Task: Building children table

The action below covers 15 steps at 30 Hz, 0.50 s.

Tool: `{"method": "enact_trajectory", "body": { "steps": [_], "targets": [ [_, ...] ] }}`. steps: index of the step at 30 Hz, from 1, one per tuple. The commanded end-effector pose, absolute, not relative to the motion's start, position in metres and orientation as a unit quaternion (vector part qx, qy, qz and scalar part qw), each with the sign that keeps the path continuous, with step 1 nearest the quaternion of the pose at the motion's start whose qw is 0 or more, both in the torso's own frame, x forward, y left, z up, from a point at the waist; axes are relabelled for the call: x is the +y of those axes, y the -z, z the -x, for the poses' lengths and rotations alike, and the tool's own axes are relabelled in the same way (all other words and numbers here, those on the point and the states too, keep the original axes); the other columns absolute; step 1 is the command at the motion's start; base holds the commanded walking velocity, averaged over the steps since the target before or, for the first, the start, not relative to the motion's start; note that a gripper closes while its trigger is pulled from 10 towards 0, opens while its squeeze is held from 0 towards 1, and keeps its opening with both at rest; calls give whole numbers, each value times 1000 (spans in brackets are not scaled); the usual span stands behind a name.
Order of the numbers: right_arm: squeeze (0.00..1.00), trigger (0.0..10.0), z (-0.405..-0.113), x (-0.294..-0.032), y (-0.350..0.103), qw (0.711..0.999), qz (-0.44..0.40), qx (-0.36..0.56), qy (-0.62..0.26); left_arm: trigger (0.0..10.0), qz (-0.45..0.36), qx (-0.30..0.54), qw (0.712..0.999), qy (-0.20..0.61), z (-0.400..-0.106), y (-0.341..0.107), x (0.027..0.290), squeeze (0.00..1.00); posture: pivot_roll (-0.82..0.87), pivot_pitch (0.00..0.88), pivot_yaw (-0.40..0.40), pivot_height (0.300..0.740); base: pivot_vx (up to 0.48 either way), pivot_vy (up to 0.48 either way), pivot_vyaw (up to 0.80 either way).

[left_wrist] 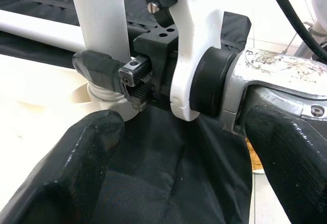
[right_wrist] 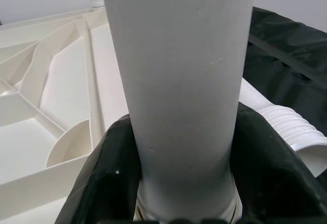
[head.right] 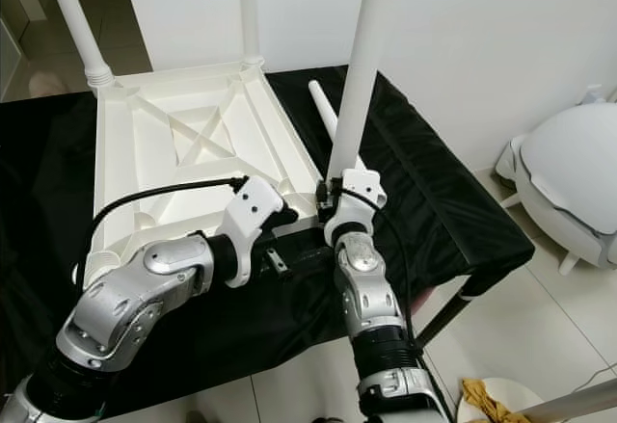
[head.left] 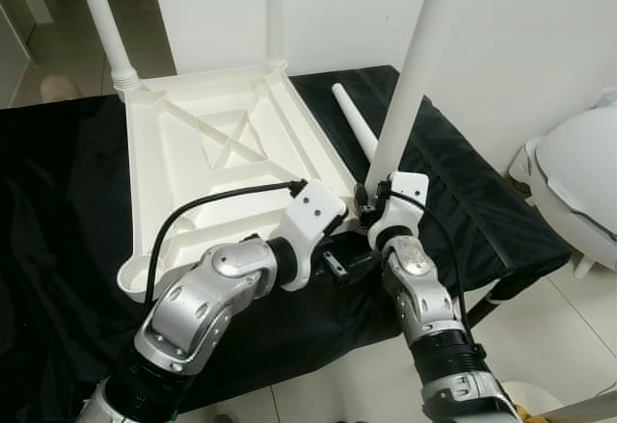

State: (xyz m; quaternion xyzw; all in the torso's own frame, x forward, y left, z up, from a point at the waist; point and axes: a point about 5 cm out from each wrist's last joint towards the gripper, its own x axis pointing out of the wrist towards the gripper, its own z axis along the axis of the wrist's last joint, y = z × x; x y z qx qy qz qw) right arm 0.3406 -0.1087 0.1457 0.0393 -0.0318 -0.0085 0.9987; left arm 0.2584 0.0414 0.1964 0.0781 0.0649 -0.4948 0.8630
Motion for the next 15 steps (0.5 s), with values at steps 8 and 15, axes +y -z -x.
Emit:
{"method": "enact_trajectory", "body": {
  "steps": [8, 15],
  "targets": [
    [455, 10000, -342, -110, -155, 997, -63, -48, 5, 10000, -78, 72, 862, 495, -256, -194, 42, 0, -18, 57, -3, 740, 0, 0, 0],
    [1000, 10000, -338, -111, -165, 994, -60, -84, -41, 10000, -78, 70, 862, 495, -257, -195, 41, 0, -24, 60, -6, 740, 0, 0, 0]
  ]
}}
